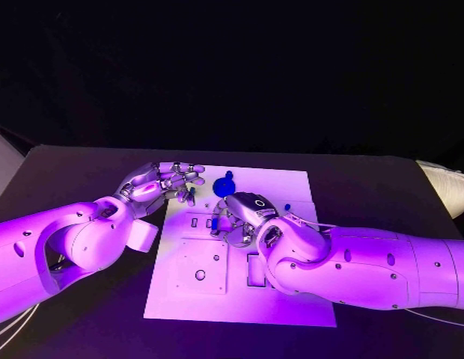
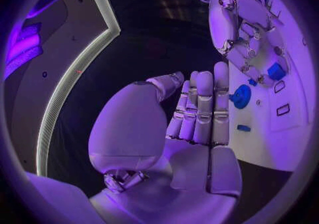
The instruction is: Assemble the parts on the task board
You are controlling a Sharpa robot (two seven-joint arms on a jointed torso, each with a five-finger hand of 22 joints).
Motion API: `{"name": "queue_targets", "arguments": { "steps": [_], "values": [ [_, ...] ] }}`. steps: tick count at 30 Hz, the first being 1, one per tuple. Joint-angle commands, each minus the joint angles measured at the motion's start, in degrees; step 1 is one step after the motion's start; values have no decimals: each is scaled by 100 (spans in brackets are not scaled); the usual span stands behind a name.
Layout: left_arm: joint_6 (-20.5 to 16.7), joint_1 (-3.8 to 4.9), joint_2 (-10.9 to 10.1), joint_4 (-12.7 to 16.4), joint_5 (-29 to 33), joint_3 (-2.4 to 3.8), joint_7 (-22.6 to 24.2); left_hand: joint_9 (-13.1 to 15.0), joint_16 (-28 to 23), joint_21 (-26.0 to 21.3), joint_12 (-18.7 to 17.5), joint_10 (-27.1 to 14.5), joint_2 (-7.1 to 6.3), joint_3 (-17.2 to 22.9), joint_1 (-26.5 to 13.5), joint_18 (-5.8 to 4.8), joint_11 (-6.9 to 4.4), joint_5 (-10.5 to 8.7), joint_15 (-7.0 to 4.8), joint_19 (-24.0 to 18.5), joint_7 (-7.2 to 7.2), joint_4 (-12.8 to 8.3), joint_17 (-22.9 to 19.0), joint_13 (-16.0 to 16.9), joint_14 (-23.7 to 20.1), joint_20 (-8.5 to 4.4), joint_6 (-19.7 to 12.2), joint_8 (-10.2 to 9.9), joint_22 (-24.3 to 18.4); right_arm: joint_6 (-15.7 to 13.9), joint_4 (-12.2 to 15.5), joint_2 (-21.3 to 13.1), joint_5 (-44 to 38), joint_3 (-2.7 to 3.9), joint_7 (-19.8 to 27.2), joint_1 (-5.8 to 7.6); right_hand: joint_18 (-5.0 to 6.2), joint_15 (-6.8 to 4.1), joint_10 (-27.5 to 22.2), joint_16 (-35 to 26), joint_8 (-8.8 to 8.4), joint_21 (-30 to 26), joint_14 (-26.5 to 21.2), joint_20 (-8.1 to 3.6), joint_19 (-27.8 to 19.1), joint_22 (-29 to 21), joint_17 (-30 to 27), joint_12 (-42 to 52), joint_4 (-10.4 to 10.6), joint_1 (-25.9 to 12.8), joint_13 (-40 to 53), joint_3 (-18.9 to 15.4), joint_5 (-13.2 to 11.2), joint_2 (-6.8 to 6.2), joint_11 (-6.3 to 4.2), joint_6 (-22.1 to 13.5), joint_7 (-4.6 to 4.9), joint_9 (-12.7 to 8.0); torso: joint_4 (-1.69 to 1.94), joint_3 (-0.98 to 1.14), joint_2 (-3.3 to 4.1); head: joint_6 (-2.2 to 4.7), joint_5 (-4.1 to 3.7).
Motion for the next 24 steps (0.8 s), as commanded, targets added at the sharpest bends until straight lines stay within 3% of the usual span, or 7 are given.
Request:
{"name": "queue_targets", "arguments": {
  "steps": [1,8,12,17,21,23,24],
  "values": [
    [115,0,12,6,3,3,10,8,21,20,21,-35,20,29,12,84,-13,-5,1,-41,15,-9,-8,5,-26,5,-36,-11,5,84,-10,1,21,-1,80,-4,-1,56,-23,-24,-37,-42,484,58,527,1411,995,-35,3,-4,746,-58,-38,-18,32,-81,3,-19,2,-2,1,-3,-2],
    [116,0,9,-1,-1,3,5,8,21,20,21,-35,20,29,12,84,-13,-5,1,-41,15,-9,-8,5,-26,5,-36,-11,5,14,-26,-5,46,-1,113,-5,9,91,-104,-32,-108,-78,481,94,510,1387,984,-146,61,38,668,-155,-85,-14,72,-203,46,-73,1,-3,-2,-6,2],
    [71,0,7,-8,-35,2,4,15,27,51,83,33,20,26,19,87,-31,-5,-7,-68,5,-34,-13,40,-35,5,-33,-7,21,-115,6,-39,107,-1,213,-5,16,184,-229,-34,-351,-110,479,184,495,1368,983,-309,275,188,538,-656,-142,17,169,-567,170,-211,0,-4,-4,-2,1],
    [-69,0,1,-26,-198,2,-97,8,32,77,132,27,-10,3,14,86,-28,-6,-8,-90,14,-57,-17,76,-42,3,-89,-34,34,-239,176,-172,210,-1,354,-4,19,211,-273,-37,-449,-121,477,213,492,1364,979,-360,369,283,478,-1194,-139,74,206,-665,191,-275,-6,0,-7,8,22],
    [-197,1,-8,-81,-448,2,-349,133,389,169,1234,-175,-42,-298,-26,80,-50,0,-24,-142,-5,-127,400,830,150,7,-142,210,63,-301,378,-355,338,7,467,21,21,216,-281,-42,-465,-128,474,219,489,1360,970,-366,373,276,465,-1368,-127,93,211,-663,197,-289,-19,10,-23,34,40],
    [-294,2,-7,-154,-641,3,-561,308,892,269,2336,-546,-36,-399,-96,86,-111,2,-44,-93,-33,-52,1045,1572,474,1,-216,564,87,-287,481,-476,549,14,680,70,26,217,-287,-52,-472,-150,470,222,480,1348,954,-368,371,343,450,-1679,85,205,212,-635,195,-304,-33,18,-39,41,60],
    [-330,2,-7,-179,-699,3,-635,334,1022,291,2496,-534,-37,-429,-149,89,-98,-4,-43,-79,-37,-9,1248,1668,581,-6,-209,618,95,-261,512,-522,661,18,803,102,26,217,-287,-52,-472,-150,470,222,480,1348,954,-368,371,343,450,-1679,85,205,212,-635,195,-304,-36,22,-42,40,67]
  ]
}}
